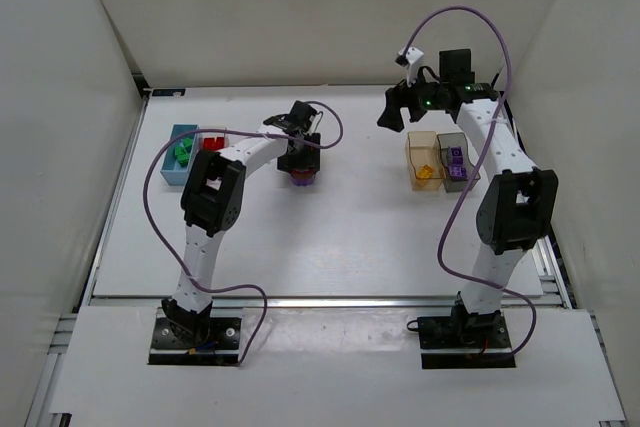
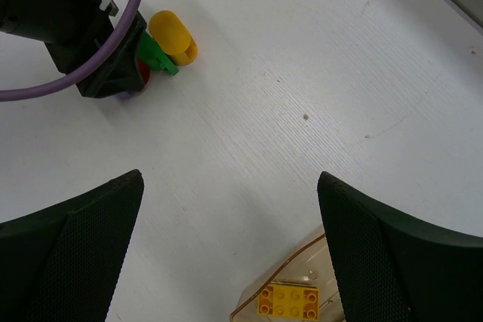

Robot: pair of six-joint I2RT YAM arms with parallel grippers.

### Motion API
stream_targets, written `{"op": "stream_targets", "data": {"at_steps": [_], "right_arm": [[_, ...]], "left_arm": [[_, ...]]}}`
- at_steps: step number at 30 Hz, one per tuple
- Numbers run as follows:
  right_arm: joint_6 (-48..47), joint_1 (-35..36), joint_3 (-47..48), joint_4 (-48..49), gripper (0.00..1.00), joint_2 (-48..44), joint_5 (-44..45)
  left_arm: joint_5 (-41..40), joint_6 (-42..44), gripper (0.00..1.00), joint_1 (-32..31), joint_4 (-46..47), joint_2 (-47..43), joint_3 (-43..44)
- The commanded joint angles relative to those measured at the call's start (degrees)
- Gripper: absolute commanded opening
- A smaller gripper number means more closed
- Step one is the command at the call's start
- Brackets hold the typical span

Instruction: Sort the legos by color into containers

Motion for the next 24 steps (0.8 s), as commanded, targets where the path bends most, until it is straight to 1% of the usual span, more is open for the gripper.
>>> {"op": "stream_targets", "data": {"at_steps": [1, 2, 4, 5, 7, 8, 10, 11, 13, 15, 16, 17, 18, 20, 24], "right_arm": [[-0.1, -0.7, 2.1, -0.8, 0.99, 0.9, -1.4], [-0.3, -0.7, 2.1, -0.9, 0.99, 1.0, -1.4], [-0.4, -0.7, 1.9, -1.1, 0.99, 1.3, -1.5], [-0.4, -0.7, 1.9, -1.1, 0.99, 1.6, -1.8], [0.3, -0.7, 2.0, -0.9, 0.99, 2.1, -2.0], [0.8, -0.7, 2.0, -0.6, 0.99, 2.3, -2.6], [2.0, -0.5, 2.2, -0.5, 0.99, 3.0, -3.7], [2.5, -0.7, 2.5, -0.4, 0.99, 3.2, -5.3], [5.2, -0.5, 2.6, -0.3, 0.99, 4.1, -7.1], [7.3, -0.5, 2.7, 0.3, 0.99, 4.6, -10.1], [9.6, -0.3, 2.8, 0.8, 0.99, 5.3, -11.0], [10.5, -0.2, 3.1, 0.9, 0.99, 5.8, -12.1], [11.5, 0.1, 3.5, 1.4, 0.99, 6.0, -14.5], [14.9, 0.4, 3.6, 2.3, 0.99, 6.7, -16.0], [20.7, 0.9, 4.6, 5.1, 0.99, 8.2, -22.1]], "left_arm": [[0.4, 1.4, 0.73, -0.4, 0.3, -0.4, 0.1], [2.1, 2.0, 0.6, -0.3, 0.3, -0.7, -0.3], [4.2, 3.4, 0.49, 0.4, 1.7, -2.3, -2.5], [6.0, 4.8, 0.41, 0.5, 1.9, -3.0, -3.2], [7.8, 6.3, 0.33, 1.0, 2.2, -4.8, -4.9], [8.5, 8.4, 0.27, 1.2, 2.2, -5.4, -5.4], [11.5, 11.1, 0.18, 1.6, 1.9, -7.8, -7.7], [11.8, 14.1, 0.13, 1.6, 1.5, -8.5, -8.7], [14.1, 17.0, 0.1, 1.9, 1.7, -11.7, -10.3], [14.7, 21.0, 0.1, 2.2, 2.8, -14.5, -13.5], [15.3, 22.3, 0.1, 2.5, 4.5, -17.3, -14.9], [15.3, 23.0, 0.1, 2.6, 5.7, -18.9, -17.7], [15.3, 26.1, 0.1, 2.6, 6.6, -21.6, -19.1], [14.7, 27.9, 0.1, 2.6, 8.4, -24.2, -22.4], [13.6, 32.5, 0.1, 2.0, 11.7, -30.8, -26.9]]}}
